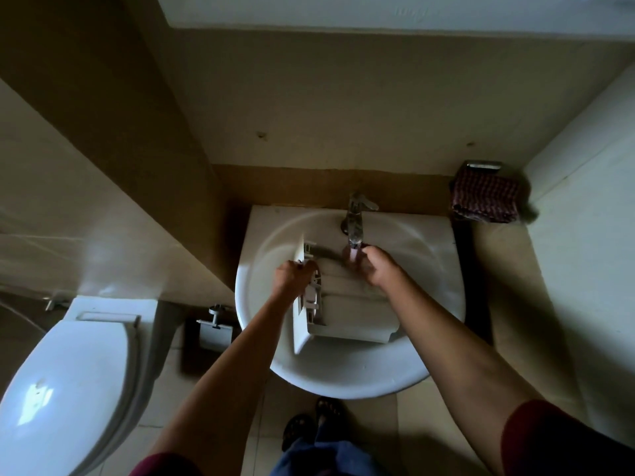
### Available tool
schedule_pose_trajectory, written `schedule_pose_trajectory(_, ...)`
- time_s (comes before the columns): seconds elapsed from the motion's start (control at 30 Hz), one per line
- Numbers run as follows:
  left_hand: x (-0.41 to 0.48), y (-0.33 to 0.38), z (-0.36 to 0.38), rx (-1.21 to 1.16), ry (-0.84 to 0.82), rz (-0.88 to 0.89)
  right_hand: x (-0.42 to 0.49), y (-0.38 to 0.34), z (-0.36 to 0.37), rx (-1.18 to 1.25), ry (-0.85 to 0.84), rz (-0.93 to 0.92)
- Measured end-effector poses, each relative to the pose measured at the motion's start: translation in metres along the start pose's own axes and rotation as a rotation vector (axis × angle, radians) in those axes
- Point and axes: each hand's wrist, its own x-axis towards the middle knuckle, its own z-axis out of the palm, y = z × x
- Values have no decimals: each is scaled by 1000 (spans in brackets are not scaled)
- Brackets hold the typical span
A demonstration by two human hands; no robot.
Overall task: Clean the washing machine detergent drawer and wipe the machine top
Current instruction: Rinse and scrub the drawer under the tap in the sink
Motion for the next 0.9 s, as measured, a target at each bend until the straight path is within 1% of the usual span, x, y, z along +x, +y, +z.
schedule_pose_trajectory(0.07,0,-2,0,20,1,12,1,-1,0,195,-11,76)
schedule_pose_trajectory(0.1,0,-2,1,18,-1,12,2,-1,1,234,1,83)
schedule_pose_trajectory(0.17,0,-4,0,4,-8,6,2,0,0,278,-7,99)
schedule_pose_trajectory(0.23,0,-4,0,19,-8,14,-2,3,-4,254,-103,160)
schedule_pose_trajectory(0.27,0,-4,0,27,-8,18,-5,5,-8,122,-193,169)
schedule_pose_trajectory(0.33,-2,-4,-1,29,-16,18,-11,7,-18,-340,-334,114)
schedule_pose_trajectory(0.37,-3,-4,-2,33,-25,17,-13,5,-22,-510,-352,61)
schedule_pose_trajectory(0.4,-3,-4,-3,36,-36,16,-15,2,-24,-564,-300,-6)
schedule_pose_trajectory(0.43,-4,-4,-3,37,-47,15,-15,-1,-26,-498,-216,-74)
schedule_pose_trajectory(0.47,-5,-4,-4,39,-55,15,-15,-3,-26,-313,-142,-109)
schedule_pose_trajectory(0.5,-6,-3,-4,43,-59,15,-14,-6,-26,-103,-101,-104)
schedule_pose_trajectory(0.53,-7,-2,-4,45,-62,15,-13,-8,-26,50,-81,-87)
schedule_pose_trajectory(0.57,-8,-2,-4,41,-62,14,-11,-7,-25,124,-72,-57)
schedule_pose_trajectory(0.67,-12,-1,-5,27,-75,11,-11,-2,-16,117,-91,10)
schedule_pose_trajectory(0.8,-14,-1,-8,24,-86,29,-7,0,-1,240,-89,38)
schedule_pose_trajectory(0.9,-17,-6,-9,-31,-81,46,-3,2,1,197,-108,34)
